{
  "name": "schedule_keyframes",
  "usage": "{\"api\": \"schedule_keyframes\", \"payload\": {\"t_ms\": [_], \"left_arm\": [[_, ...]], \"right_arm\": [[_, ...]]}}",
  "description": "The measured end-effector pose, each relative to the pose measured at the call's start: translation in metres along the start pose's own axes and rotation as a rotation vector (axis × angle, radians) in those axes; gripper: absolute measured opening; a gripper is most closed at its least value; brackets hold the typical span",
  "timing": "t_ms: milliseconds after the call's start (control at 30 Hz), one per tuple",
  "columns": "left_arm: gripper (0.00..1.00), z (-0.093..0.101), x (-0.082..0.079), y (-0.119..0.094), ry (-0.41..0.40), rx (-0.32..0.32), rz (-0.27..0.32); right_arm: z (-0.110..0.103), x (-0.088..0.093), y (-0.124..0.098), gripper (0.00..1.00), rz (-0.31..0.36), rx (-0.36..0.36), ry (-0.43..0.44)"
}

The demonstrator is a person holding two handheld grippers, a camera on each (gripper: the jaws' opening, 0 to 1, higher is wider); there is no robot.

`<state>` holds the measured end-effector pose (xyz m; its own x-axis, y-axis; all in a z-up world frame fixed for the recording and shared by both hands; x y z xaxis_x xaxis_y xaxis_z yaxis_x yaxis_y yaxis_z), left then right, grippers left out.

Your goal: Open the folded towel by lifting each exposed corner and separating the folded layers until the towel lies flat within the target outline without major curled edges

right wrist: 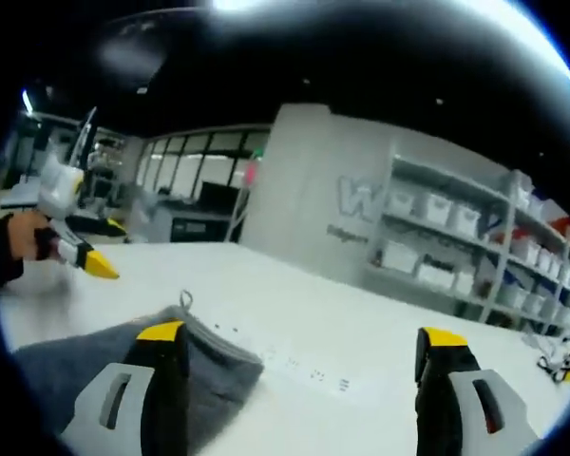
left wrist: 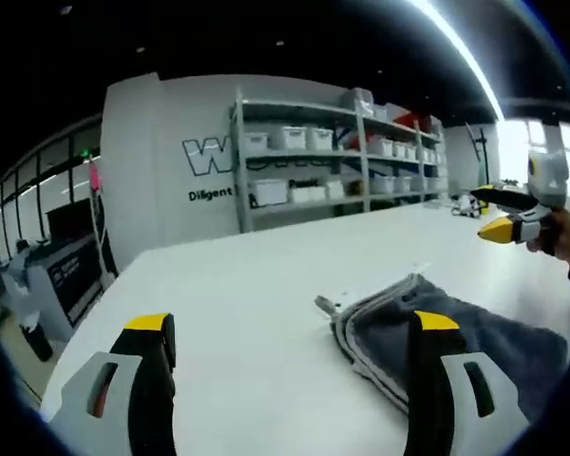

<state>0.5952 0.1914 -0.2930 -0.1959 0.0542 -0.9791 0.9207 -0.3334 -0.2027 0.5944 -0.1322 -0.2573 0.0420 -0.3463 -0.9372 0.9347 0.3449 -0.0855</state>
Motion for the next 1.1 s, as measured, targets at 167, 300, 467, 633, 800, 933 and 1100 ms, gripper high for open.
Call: {"api": "schedule_keyframes", "payload": {"t_ms": [167,300,467,633,800,933,1100], "left_arm": [[1.0,0.006,-0.013,-0.016,0.022,-0.003,-0.001],[1.0,0.01,-0.012,-0.026,0.032,0.02,-0.024],[1.0,0.02,0.008,-0.048,0.007,0.101,-0.086],[1.0,0.041,0.024,-0.07,0.037,0.178,-0.094],[1.0,0.054,0.047,-0.078,0.01,0.229,-0.146],[1.0,0.064,0.063,-0.081,-0.033,0.286,-0.183],[0.97,0.073,0.075,-0.083,-0.011,0.309,-0.22]], "right_arm": [[0.003,-0.015,-0.005,1.0,-0.002,-0.034,0.029],[-0.001,-0.017,-0.013,1.0,-0.008,-0.059,0.058],[-0.005,-0.006,-0.035,1.0,-0.03,-0.055,0.055],[-0.019,0.016,-0.063,1.0,-0.053,-0.06,0.078],[-0.028,0.025,-0.083,1.0,-0.048,-0.069,0.111],[-0.036,0.036,-0.087,1.0,-0.052,-0.09,0.142],[-0.053,0.047,-0.086,1.0,-0.085,-0.147,0.142]]}}
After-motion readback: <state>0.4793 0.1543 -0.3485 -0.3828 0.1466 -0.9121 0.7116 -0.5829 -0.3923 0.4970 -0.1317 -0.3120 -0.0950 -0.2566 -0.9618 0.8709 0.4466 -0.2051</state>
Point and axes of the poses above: the point that each gripper's makers call its tool centre point, and the gripper's own axes: y roughly forward along the fingers, z roughly to its right, x roughly out of its underside, the point moved 5 cm from there along -y, roughly backward along the fingers, and after that the axes turned 5 degrees about -y, right-handed, at the moved point
